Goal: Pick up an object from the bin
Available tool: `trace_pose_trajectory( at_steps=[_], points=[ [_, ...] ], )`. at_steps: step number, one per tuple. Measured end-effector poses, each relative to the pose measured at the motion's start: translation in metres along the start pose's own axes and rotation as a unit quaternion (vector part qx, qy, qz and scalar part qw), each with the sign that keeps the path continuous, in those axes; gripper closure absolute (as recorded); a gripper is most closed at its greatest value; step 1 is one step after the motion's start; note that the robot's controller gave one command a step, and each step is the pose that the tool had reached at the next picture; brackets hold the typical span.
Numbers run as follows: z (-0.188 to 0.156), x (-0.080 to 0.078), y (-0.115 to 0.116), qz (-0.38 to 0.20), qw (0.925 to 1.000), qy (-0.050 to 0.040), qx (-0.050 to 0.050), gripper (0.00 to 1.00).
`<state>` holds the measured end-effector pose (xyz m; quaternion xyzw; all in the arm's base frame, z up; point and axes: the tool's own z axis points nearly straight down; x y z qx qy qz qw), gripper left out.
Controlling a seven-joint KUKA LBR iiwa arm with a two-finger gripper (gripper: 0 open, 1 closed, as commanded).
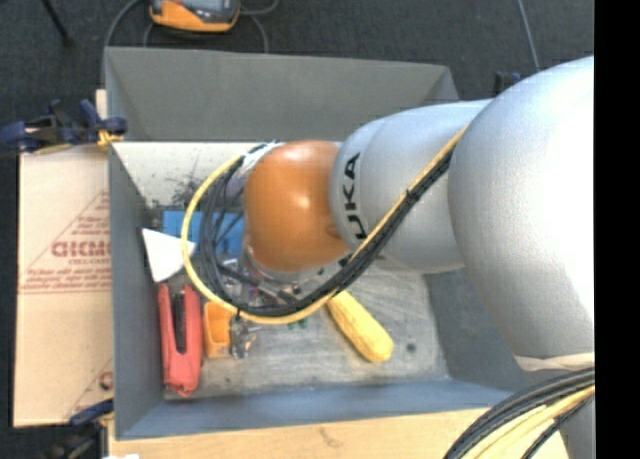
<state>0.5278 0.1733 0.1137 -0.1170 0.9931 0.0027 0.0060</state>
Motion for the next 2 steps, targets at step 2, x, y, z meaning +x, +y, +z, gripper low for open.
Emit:
trace_pose_trajectory(
  at_steps=[2],
  points=[
    [-0.169,0.013,-0.01,-0.09,0.9959,0.0009,0.002,1.0]
  ],
)
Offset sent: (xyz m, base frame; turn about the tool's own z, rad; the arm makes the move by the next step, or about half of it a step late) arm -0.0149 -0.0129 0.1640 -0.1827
